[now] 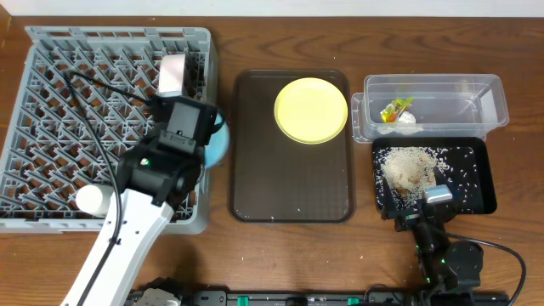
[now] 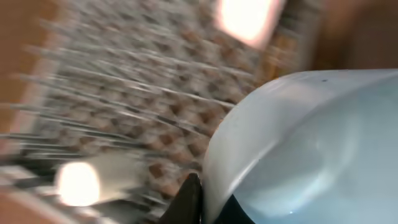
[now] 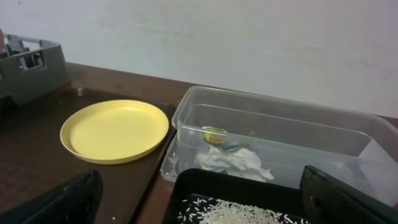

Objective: Sort waste into correct bins and load items into the dishwasher
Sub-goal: 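Carry the light-blue bowl to the right side of the dish rack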

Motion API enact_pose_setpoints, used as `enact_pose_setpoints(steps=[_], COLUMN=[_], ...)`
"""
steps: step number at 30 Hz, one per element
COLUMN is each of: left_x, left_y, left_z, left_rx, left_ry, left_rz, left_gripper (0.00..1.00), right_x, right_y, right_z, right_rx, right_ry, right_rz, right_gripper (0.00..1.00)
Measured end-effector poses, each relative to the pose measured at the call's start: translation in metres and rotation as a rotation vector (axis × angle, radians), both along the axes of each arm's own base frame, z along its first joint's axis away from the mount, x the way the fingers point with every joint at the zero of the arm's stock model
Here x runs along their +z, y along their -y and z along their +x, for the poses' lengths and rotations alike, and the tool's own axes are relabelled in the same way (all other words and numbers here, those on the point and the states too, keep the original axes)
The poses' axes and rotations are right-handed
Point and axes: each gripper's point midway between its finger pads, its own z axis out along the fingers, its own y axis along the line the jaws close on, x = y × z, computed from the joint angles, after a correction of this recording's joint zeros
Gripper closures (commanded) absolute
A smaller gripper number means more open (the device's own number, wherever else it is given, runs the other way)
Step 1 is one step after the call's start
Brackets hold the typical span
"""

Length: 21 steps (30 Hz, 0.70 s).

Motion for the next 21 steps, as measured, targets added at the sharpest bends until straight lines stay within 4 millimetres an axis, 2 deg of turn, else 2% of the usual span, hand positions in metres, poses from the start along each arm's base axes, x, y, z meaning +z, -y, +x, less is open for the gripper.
enact_pose_setpoints(steps=[4, 8, 15, 21], left_x=[0.015, 0.015, -0.008, -0.038], left_y=[-0.033, -0.056, -0.070, -0.070], left_z=[0.004, 0.011, 0.030, 0.039], left_rx=[0.114, 0.197, 0.231, 0.196], left_ry=[0.044, 0.016, -0.110, -0.219], left_rz=[0.215, 0.400, 0.704, 0.817], left_gripper=[0.92, 0.92, 0.92, 0.92], right_x=[0.000, 0.000, 0.000, 0.000], right_y=[0.000, 0.000, 0.000, 0.000], right_z=[0.000, 0.000, 0.000, 0.000], right_rx=[0.000, 0.000, 0.000, 0.000], right_ry=[0.000, 0.000, 0.000, 0.000], right_rz=[0.000, 0.000, 0.000, 0.000], right_gripper=[0.01, 0.01, 0.01, 0.01])
